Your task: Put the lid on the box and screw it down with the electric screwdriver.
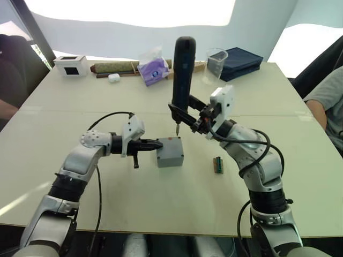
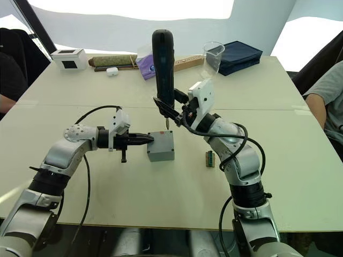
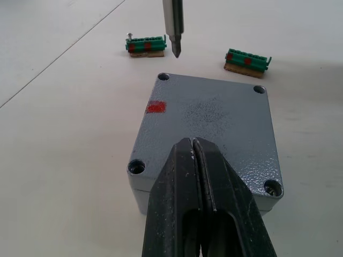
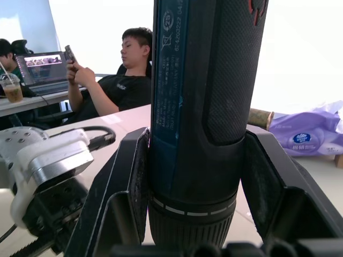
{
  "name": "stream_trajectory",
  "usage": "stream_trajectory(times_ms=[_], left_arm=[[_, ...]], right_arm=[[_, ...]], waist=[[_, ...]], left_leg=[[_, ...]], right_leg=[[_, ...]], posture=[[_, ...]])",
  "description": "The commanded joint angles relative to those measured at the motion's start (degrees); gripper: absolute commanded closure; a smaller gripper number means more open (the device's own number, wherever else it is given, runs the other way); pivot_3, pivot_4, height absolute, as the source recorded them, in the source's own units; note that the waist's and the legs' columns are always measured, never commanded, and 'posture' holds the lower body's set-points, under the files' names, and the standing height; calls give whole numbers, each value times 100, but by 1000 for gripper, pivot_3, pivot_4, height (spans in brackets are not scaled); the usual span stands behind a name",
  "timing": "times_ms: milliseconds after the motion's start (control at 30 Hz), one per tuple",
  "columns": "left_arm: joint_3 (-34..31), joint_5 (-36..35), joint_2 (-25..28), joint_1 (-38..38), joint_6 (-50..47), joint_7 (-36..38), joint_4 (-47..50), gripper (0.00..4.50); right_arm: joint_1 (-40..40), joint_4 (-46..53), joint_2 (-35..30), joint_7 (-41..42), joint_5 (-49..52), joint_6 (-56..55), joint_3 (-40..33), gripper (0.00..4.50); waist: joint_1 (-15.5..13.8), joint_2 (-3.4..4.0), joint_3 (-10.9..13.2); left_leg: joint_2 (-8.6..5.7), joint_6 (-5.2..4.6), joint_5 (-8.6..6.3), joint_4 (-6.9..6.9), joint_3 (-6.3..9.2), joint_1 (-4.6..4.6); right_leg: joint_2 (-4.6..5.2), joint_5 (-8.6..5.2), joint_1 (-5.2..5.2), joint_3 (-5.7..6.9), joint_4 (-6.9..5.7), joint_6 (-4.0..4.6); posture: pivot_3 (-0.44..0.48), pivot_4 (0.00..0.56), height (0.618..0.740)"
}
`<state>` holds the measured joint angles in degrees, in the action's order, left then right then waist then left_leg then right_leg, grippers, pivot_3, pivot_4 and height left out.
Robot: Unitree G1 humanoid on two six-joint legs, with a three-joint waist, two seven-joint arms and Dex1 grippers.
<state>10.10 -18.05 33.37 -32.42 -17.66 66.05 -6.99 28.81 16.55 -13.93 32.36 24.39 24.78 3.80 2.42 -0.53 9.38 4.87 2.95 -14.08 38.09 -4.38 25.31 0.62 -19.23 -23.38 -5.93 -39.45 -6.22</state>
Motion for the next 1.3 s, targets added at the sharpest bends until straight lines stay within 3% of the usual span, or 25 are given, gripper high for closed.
stream_trajectory(times_ms=[33, 1300], left_arm=[[56, 128, -30, -20, -25, -5, -64, 4500], [21, 237, 37, 21, -71, 106, 72, 4500]], right_arm=[[30, 207, 107, -27, -187, -548, 51, 2627], [-405, -691, 224, 4, -979, -1768, 314, 2627]], waist=[[0, 0, 0], [3, -1, -2]], left_leg=[[0, 1, 0, 0, 0, 0], [0, 6, 3, 2, 1, -9]], right_leg=[[0, 0, 0, 0, -1, 0], [-1, 0, 9, 0, -3, 0]], posture=[[0, 150, 740], [0, 150, 740]])
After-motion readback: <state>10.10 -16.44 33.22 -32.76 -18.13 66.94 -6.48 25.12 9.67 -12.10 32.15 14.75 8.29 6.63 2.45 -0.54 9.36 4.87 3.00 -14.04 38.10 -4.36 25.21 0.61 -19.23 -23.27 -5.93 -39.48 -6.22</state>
